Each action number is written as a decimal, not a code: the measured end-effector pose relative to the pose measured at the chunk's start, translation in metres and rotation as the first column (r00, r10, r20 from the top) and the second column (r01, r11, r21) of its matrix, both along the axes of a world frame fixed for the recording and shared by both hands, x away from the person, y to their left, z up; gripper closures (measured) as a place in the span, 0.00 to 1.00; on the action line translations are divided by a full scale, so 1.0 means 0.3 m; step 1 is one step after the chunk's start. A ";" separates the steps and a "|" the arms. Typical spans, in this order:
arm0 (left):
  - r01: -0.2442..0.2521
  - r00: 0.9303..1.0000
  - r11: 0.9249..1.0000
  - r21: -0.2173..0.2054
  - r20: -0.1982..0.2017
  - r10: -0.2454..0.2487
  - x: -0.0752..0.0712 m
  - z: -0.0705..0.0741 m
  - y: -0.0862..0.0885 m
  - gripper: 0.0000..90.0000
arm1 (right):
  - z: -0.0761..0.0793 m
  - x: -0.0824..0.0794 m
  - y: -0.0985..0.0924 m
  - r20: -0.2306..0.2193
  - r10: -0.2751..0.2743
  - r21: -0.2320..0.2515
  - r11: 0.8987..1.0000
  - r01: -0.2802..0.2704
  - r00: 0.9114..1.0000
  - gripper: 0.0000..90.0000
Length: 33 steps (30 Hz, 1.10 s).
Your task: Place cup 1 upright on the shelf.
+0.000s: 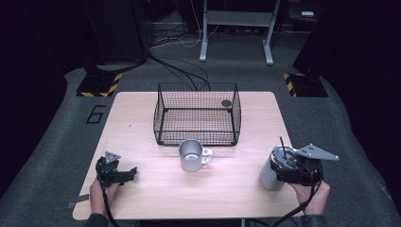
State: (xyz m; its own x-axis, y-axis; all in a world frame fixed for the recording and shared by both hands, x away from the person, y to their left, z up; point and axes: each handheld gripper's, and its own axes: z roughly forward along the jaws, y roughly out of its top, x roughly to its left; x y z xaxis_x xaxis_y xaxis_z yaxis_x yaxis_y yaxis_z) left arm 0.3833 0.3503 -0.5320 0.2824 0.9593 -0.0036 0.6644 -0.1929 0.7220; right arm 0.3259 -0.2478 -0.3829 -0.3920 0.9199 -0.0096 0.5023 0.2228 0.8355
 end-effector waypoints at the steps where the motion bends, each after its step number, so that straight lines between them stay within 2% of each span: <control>1: -0.001 1.000 1.000 -0.004 -0.002 0.001 0.000 0.000 -0.001 0.00 | 0.003 0.002 0.002 0.002 0.006 0.000 1.000 -0.006 1.000 0.04; 9: -0.001 1.000 1.000 -0.004 -0.002 0.001 0.000 0.000 -0.001 0.00 | 0.039 0.031 0.016 -0.001 0.030 -0.006 1.000 -0.030 1.000 0.04; 17: -0.001 1.000 1.000 -0.004 -0.002 0.001 0.000 0.000 -0.001 0.00 | 0.068 0.070 0.069 0.004 0.072 -0.026 0.997 -0.072 0.997 0.04; 33: -0.001 1.000 1.000 -0.004 -0.002 0.001 0.000 0.000 -0.001 0.00 | 0.121 0.131 0.155 0.009 0.133 -0.030 0.991 -0.133 0.991 0.04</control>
State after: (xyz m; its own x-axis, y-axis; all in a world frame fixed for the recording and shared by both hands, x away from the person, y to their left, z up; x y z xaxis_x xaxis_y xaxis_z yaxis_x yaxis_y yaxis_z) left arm 0.3831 0.3501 -0.5320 0.2810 0.9597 -0.0075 0.6661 -0.1894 0.7214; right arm 0.3651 -0.2013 -0.3467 -0.5103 0.8591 -0.0401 0.4579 0.3109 0.8329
